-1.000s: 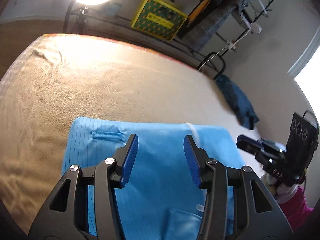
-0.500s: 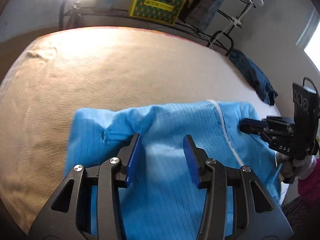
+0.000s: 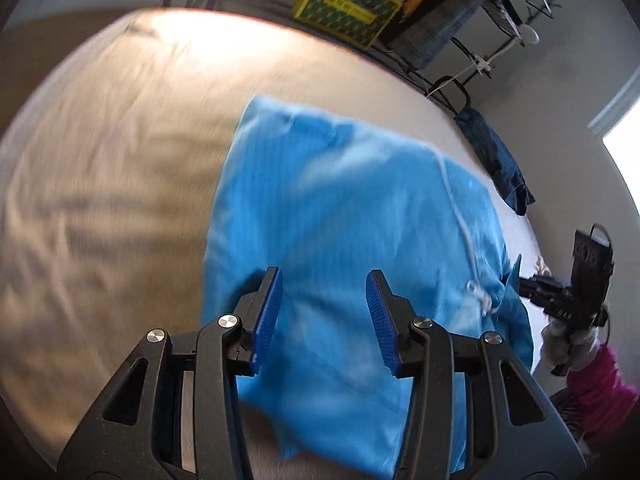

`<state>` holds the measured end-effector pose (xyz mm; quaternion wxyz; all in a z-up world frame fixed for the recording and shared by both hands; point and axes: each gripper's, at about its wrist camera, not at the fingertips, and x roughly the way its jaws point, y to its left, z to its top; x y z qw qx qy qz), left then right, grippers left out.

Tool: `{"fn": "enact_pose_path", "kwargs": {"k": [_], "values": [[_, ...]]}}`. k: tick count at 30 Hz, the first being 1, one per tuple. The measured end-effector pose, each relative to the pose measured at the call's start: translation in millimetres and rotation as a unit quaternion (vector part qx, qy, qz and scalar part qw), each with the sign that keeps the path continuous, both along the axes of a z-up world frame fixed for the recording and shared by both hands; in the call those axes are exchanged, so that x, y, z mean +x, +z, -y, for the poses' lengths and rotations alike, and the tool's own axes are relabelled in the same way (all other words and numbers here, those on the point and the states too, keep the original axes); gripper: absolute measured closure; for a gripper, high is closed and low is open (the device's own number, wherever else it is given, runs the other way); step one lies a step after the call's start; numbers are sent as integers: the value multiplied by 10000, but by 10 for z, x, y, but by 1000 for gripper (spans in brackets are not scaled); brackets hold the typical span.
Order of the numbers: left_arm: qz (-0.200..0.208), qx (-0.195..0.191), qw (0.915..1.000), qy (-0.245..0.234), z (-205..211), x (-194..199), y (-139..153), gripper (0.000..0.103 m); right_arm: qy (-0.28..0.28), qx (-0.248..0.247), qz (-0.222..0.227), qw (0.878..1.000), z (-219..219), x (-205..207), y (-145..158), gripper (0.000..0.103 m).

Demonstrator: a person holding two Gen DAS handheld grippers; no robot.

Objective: Fold large clothes
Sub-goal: 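Press the folded coat flat with the left tool and withdraw both tools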

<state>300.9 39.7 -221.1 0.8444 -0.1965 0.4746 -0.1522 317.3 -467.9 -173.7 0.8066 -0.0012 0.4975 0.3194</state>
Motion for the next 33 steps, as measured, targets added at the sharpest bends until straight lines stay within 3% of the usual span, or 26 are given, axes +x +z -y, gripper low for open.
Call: {"fn": "enact_pose_path", "kwargs": {"k": [4,7,9,11,13,14,15,16,19,26,33], "values": [[114,145,9998,-75,21,-149,-17,57,-132,159,-135,9997,117,-115,-56,93],[-20,156,9998,-119,-27,-214,27,57,-4,53,-169,9998,168,-175,0,93],[-78,10,10000,-21,-119,-256,85,57,-10,145,-134,9998,244,-206,99,93],[20,-379,9991,175,-272,-299,199,57,-169,393,-32,9991,361,-203,223,92],[123,-671,9971,337,-439,-281,305,54,-407,622,185,9971,514,-206,323,73],[118,-799,9960,387,-507,-254,329,49,-539,734,355,9952,584,-196,359,49],[109,-971,9941,472,-579,-211,344,45,-643,853,473,9932,632,-178,372,36],[57,-1223,9910,537,-659,-159,333,40,-729,951,503,9915,655,-105,380,35],[-287,-1780,9811,701,-852,24,214,39,-895,1187,125,9888,714,103,267,35],[-825,-2145,9712,633,-1015,328,-85,39,-1013,1645,-862,9774,779,441,-80,35],[-1079,-2362,9642,529,-1028,524,-248,39,-782,1786,-1228,9731,681,590,-261,40]]}}
